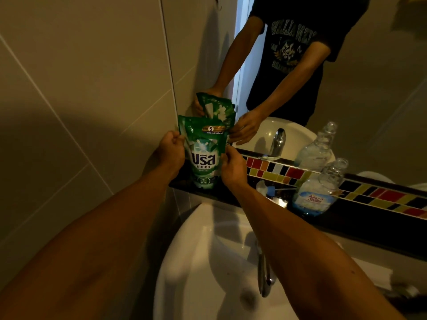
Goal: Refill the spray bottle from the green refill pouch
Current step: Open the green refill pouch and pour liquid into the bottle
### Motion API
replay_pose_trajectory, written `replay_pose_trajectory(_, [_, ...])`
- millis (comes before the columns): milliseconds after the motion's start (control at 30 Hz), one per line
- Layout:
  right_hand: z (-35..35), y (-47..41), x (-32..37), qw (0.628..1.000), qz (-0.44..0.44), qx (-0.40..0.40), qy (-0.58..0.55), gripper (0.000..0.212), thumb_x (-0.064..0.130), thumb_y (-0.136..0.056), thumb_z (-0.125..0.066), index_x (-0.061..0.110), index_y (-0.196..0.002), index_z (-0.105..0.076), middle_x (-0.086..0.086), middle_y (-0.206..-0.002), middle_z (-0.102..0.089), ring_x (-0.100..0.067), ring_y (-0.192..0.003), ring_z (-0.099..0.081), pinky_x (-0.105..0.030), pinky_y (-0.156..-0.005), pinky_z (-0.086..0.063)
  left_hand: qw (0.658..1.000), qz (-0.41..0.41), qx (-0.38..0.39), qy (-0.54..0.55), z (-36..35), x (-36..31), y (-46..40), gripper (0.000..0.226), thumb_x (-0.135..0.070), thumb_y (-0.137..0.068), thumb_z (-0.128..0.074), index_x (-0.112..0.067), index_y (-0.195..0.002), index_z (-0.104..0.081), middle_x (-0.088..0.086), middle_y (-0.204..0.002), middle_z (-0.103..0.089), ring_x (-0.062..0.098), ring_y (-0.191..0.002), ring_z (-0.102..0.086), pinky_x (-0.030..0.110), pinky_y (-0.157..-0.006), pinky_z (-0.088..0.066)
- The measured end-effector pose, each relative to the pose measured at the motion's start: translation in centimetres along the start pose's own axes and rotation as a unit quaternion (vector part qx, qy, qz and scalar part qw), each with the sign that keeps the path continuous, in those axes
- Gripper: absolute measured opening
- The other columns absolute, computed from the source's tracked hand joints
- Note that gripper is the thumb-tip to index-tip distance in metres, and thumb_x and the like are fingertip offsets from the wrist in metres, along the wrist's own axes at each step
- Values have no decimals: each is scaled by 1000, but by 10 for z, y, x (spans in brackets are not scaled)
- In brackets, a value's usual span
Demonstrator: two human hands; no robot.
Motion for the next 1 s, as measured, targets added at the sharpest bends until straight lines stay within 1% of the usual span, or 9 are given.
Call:
replay_pose_trajectory(67, [14,5,-1,1000,-12,-3,-16,15,9,-106,-47,10,-110,-61,0,-98,-67,-14,-88,-64,-24,-72,-50,998,0,33,56,-8,-1,2,15,-24,-99,-51,-27,-88,-61,3,-82,-63,24,-78,-61,50,-80,-58])
replay_pose_trajectory(100, [22,8,-2,999,-22,-5,-23,13,9,-106,-48,9,-107,-60,0,-94,-65,-11,-84,-62,-20,-68,-48,996,-2,46,73,-13,-3,3,18,-24,-98,-52,-30,-83,-60,4,-82,-65,25,-77,-62,53,-80,-57])
replay_pose_trajectory(233, [60,23,-3,997,-38,-34,-50,12,11,-106,-50,4,-106,-60,-4,-94,-65,-7,-80,-60,-17,-65,-45,991,-32,95,91,-27,-40,28,20,-23,-101,-51,-27,-83,-57,2,-85,-67,15,-68,-58,32,-62,-47])
replay_pose_trajectory(300, [80,32,-1,996,-39,-57,-65,13,13,-105,-51,5,-102,-60,-6,-94,-66,-11,-82,-61,-22,-70,-49,987,-42,120,98,-36,-56,39,20,-24,-102,-50,-27,-84,-57,8,-92,-70,19,-75,-63,31,-59,-48])
replay_pose_trajectory(400, [108,48,0,991,-44,-92,-86,14,16,-104,-52,15,-91,-59,-10,-96,-68,-23,-92,-66,-43,-82,-59,981,-54,148,109,-52,-74,54,15,-24,-100,-51,-27,-88,-60,12,-102,-72,31,-92,-70,45,-75,-60])
replay_pose_trajectory(500, [132,60,-4,987,-59,-111,-97,18,18,-103,-53,23,-87,-57,-8,-95,-69,-26,-94,-68,-56,-86,-60,978,-72,164,110,-67,-88,67,13,-27,-98,-53,-29,-90,-63,11,-103,-72,33,-99,-70,50,-85,-59])
replay_pose_trajectory(633, [166,81,-5,981,-69,-132,-122,12,15,-105,-52,13,-94,-57,-8,-98,-68,-22,-95,-68,-55,-87,-61,971,-98,196,95,-88,-112,94,13,-25,-100,-52,-26,-92,-62,12,-102,-70,28,-91,-66,41,-75,-55])
replay_pose_trajectory(767, [187,94,-17,978,-81,-137,-136,10,15,-104,-53,8,-101,-59,-13,-104,-69,-29,-101,-69,-57,-86,-61,967,-100,217,92,-109,-126,112,13,-20,-101,-52,-13,-103,-63,16,-107,-69,34,-101,-67,51,-88,-57])
replay_pose_trajectory(1000, [210,112,-26,957,-109,-136,-232,10,10,-105,-53,4,-102,-61,-19,-111,-69,-33,-106,-70,-47,-78,-65,956,-125,259,65,-130,-147,125,12,-20,-101,-54,-25,-93,-62,14,-108,-68,34,-103,-67,55,-89,-58])
Point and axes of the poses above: each hand's wrist, its own y-axis away from the middle knuckle, its own z-axis out of the back of the hand, x = y × z, the point moved 9 cm from there along -y, towards the middle knuckle
